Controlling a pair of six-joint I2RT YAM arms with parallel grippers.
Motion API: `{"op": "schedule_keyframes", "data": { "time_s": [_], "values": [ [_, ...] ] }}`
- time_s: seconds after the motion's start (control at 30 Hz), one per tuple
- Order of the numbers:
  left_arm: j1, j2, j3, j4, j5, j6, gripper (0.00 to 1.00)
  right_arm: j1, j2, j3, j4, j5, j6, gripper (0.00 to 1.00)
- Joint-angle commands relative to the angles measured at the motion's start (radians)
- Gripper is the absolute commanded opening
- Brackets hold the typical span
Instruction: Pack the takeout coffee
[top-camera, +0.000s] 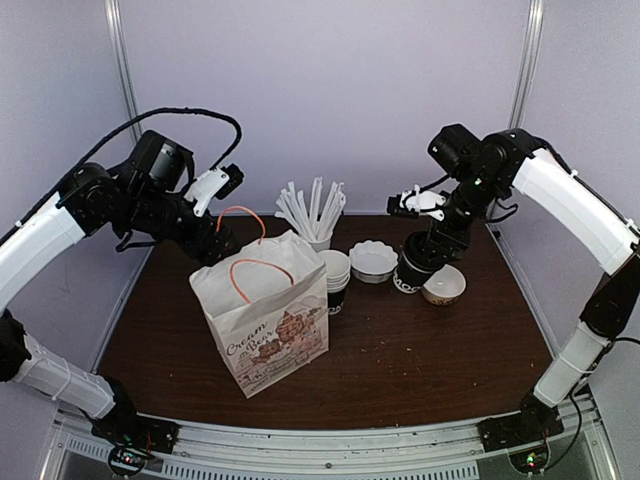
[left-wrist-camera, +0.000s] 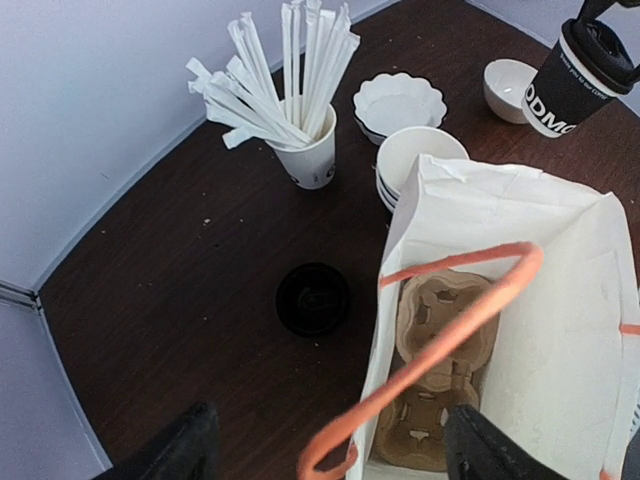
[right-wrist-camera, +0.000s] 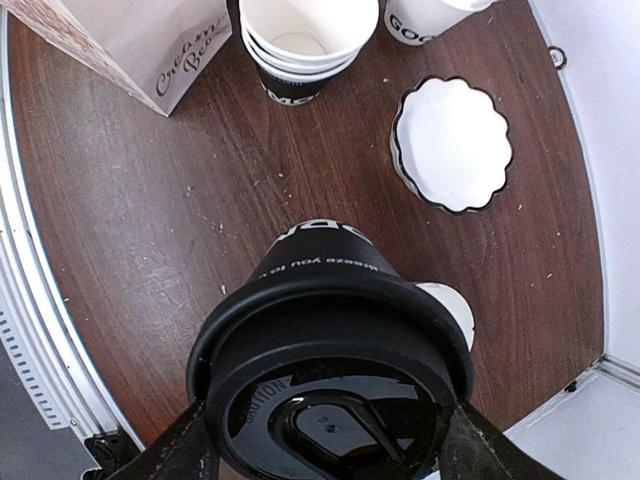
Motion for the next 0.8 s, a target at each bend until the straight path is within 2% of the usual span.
{"op": "schedule_keyframes", "data": {
  "time_s": [0.0,0.03,0.27,0.43,0.53,0.77],
  "values": [
    [0.009,0.069,0.059,-0.029,0.103,0.004,0.77,0.016,-0.067,0.094,-0.016,-0.052,0.005,0.72],
    [0.009,0.082,0.067,-0.024,0.114,0.003,0.74,0.018,-0.071,0.116,-0.011,-0.069,0.001,0.72],
    [0.009,0.128,0.119,0.011,0.228,-0.012,0.36,0.091,-0.045,0.319,0.005,-0.185,0.003,0.72],
    [0.009,0.154,0.136,0.028,0.318,-0.031,0.08,0.179,-0.067,0.355,0.055,-0.174,-0.016,0.72],
    [0.007,0.167,0.148,0.054,0.41,-0.049,0.0,0.21,-0.077,0.375,0.074,-0.188,-0.014,0.72],
    [0.006,0.198,0.2,0.058,0.545,-0.062,0.0,0.227,-0.095,0.444,0.031,-0.301,0.011,0.72]
  ]
}}
